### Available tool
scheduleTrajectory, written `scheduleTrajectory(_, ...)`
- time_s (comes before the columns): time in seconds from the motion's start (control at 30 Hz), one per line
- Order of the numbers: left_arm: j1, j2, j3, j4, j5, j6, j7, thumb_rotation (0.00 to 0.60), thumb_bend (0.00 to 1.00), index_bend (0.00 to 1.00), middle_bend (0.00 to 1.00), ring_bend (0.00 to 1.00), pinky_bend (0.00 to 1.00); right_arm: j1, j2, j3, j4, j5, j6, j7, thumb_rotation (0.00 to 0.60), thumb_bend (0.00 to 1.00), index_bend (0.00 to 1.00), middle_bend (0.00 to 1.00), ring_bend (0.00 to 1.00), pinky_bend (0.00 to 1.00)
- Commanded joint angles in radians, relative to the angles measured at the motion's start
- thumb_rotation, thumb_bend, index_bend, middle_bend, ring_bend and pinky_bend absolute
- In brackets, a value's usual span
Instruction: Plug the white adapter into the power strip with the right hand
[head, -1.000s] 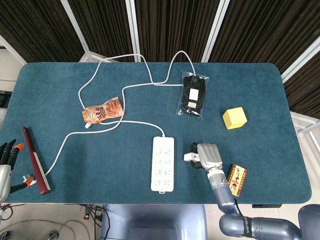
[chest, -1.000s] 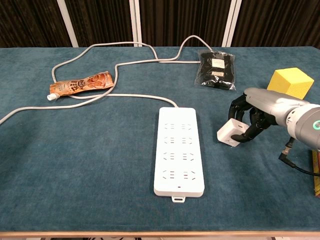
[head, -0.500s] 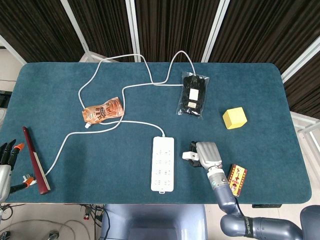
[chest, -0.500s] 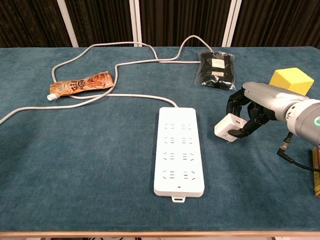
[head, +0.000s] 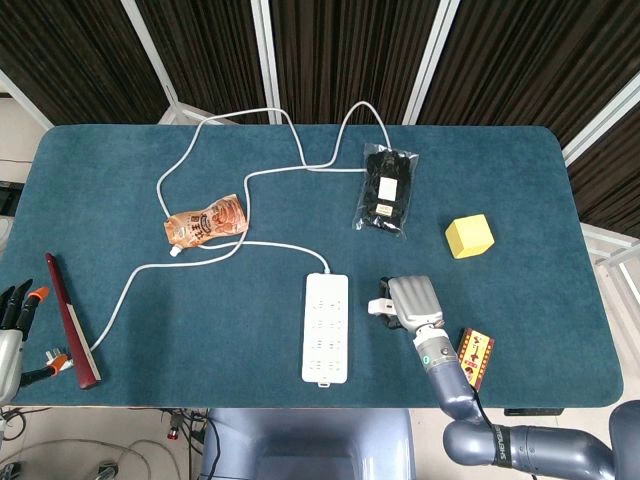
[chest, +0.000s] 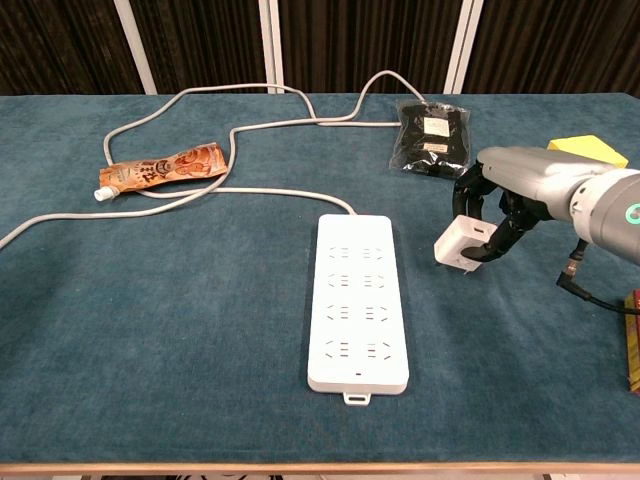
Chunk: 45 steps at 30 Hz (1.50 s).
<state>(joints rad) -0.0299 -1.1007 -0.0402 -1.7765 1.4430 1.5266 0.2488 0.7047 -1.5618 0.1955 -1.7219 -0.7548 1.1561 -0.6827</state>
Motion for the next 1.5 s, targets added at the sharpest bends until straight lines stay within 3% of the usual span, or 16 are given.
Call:
scheduleTrajectory(0.03, 0.000, -0.001, 0.000, 0.000, -0.002, -0.002, 0.002, 0.600, 0.10, 0.12, 0.00, 0.00, 0.00, 0.029, 0.005, 0.018, -0.008, 0.040, -0.001, -0.041, 0.600, 0.70, 0.70, 0.67, 0.93, 1.00)
scheduleTrajectory(0.37, -0.001, -0.001, -0.001, -0.002, -0.009, -0.005, 0.007, 0.600, 0.10, 0.12, 0.00, 0.00, 0.00, 0.130, -0.006, 0.050, -0.010, 0.141, -0.015, -0.178, 0.600, 0.70, 0.78, 0.75, 0.99, 1.00)
scheduleTrajectory(0.77, -0.002, 0.001, -0.002, -0.001, -0.011, -0.006, 0.004, 0.600, 0.10, 0.12, 0.00, 0.00, 0.00, 0.338, 0.111, 0.095, -0.104, 0.544, -0.105, -0.401, 0.600, 0.70, 0.80, 0.76, 0.99, 1.00)
scheduleTrajectory(1.03, -0.001, 0.001, 0.000, -0.001, -0.008, -0.003, 0.004, 0.600, 0.10, 0.12, 0.00, 0.00, 0.00, 0.426, 0.131, 0.125, -0.109, 0.698, -0.083, -0.424, 0.600, 0.70, 0.80, 0.76, 0.99, 1.00)
scheduleTrajectory(1.23, -0.002, 0.001, 0.000, -0.001, -0.008, -0.004, 0.005, 0.600, 0.10, 0.12, 0.00, 0.00, 0.00, 0.441, 0.121, 0.144, -0.106, 0.700, -0.066, -0.355, 0.600, 0.70, 0.80, 0.76, 0.99, 1.00)
scheduleTrajectory(1.5, 0.000, 0.002, -0.003, -0.002, -0.012, -0.001, 0.003, 0.600, 0.10, 0.12, 0.00, 0.00, 0.00, 0.456, 0.073, 0.125, -0.103, 0.677, -0.003, -0.309, 0.600, 0.70, 0.81, 0.76, 0.99, 1.00)
